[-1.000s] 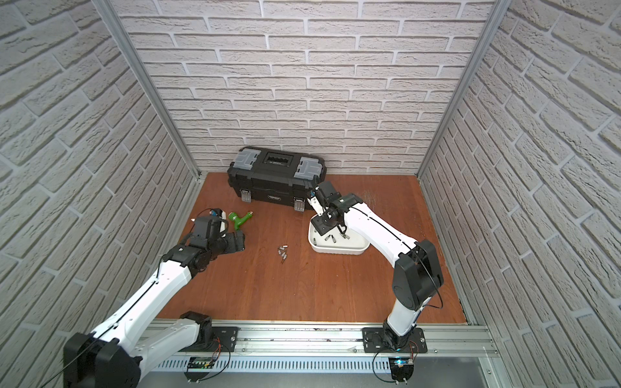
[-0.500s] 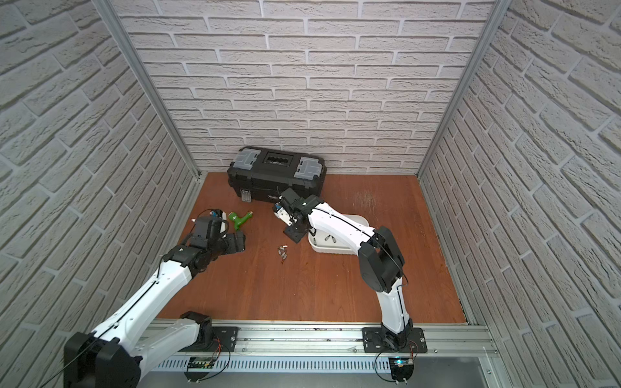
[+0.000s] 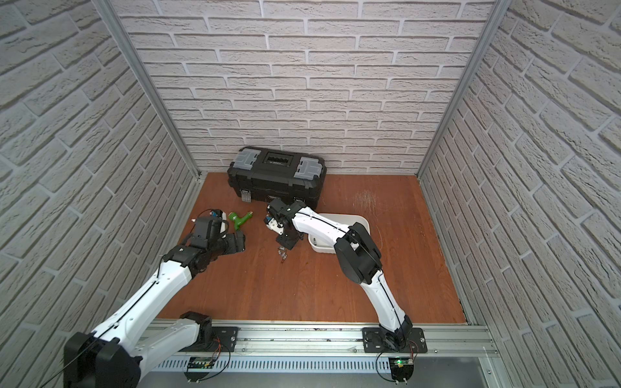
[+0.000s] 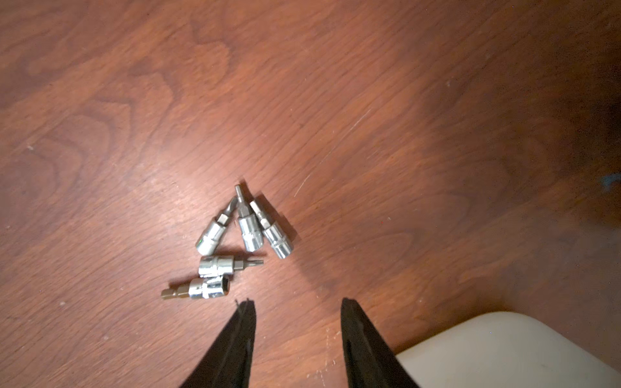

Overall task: Put the bit on the desktop into the storage box
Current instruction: Pick up the screwdriver bit from the center of the board.

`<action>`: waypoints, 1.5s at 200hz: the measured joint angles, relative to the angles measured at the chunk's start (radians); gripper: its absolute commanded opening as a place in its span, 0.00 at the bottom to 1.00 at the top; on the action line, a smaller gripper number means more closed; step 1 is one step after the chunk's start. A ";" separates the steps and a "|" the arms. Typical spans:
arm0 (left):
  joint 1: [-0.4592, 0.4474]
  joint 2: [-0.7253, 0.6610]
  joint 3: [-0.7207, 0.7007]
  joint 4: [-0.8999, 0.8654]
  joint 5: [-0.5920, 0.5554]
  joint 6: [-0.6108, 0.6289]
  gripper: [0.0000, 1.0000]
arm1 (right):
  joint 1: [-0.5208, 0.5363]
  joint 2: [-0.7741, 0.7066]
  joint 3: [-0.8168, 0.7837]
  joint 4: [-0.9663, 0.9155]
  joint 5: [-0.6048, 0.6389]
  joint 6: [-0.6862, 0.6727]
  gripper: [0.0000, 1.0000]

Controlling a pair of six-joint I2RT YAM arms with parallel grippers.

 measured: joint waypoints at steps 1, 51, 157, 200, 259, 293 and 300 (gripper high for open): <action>0.000 0.000 0.000 0.000 0.000 0.000 0.98 | 0.000 0.000 0.000 0.000 0.000 0.000 0.41; 0.000 0.000 0.000 0.000 -0.003 0.000 0.98 | 0.000 0.044 0.018 -0.002 -0.003 -0.006 0.35; 0.000 0.000 0.000 0.000 -0.006 0.000 0.98 | 0.000 0.056 0.034 -0.003 -0.019 -0.007 0.30; 0.000 0.001 0.000 -0.001 -0.008 0.000 0.98 | 0.000 0.078 0.046 0.000 -0.037 -0.007 0.30; 0.000 0.006 0.000 -0.001 -0.009 0.000 0.98 | 0.000 0.095 0.048 0.002 -0.042 -0.008 0.29; 0.000 0.007 0.000 -0.001 -0.011 0.000 0.98 | 0.000 0.097 0.051 0.001 -0.045 -0.011 0.28; 0.000 0.007 0.000 -0.001 -0.012 0.000 0.98 | 0.000 0.099 0.054 0.000 -0.045 -0.013 0.28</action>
